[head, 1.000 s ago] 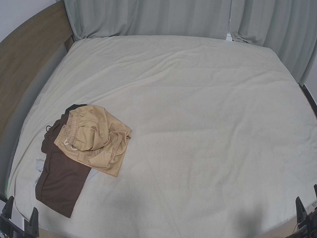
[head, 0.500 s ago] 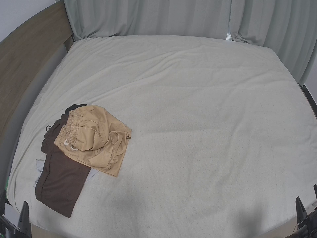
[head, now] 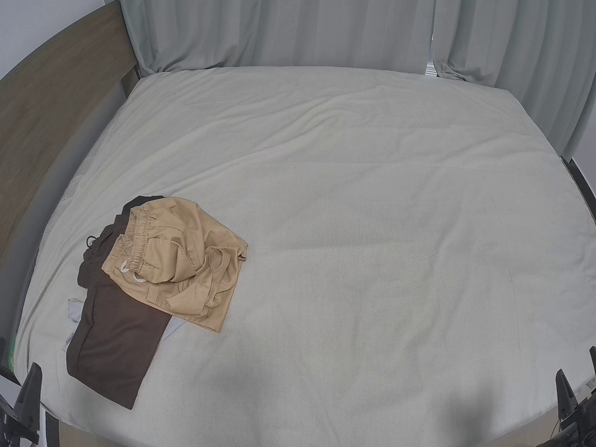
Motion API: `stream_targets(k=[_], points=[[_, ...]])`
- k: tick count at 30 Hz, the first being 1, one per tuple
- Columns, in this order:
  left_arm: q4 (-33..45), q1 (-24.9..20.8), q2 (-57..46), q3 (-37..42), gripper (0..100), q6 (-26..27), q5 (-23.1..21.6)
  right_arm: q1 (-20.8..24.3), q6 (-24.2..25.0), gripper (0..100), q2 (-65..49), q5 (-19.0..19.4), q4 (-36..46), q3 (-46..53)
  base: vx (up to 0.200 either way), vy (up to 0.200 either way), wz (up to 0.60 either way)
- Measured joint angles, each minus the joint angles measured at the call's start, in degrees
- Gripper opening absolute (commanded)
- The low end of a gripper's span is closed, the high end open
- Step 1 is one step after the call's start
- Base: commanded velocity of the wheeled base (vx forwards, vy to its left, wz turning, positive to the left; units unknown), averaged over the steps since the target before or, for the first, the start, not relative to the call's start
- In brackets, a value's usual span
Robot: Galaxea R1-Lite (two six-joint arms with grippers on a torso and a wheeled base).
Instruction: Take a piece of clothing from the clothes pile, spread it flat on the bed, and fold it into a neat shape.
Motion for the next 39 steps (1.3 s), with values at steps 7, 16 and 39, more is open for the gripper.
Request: stream_targets(k=[7, 16, 39], points=[[-0.82, -2.28, 8.25, -3.35, 100, -8.28, -1.79, 0.04, -0.02, 100, 0.00, 0.00, 0.00, 0.00, 0.000, 0.000, 0.00], [-1.08, -4.84, 17.02, -6.61, 100, -11.28, -6.28, 0.11, -0.02, 100, 0.00, 0.00, -0.02, 0.00, 0.000, 0.000, 0.00], [-8.34, 3.96, 36.01, -12.64, 100, -12.29, -23.66, 0.30, -0.13, 100, 0.00, -0.09, 0.04, 0.00, 0.000, 0.000, 0.00]])
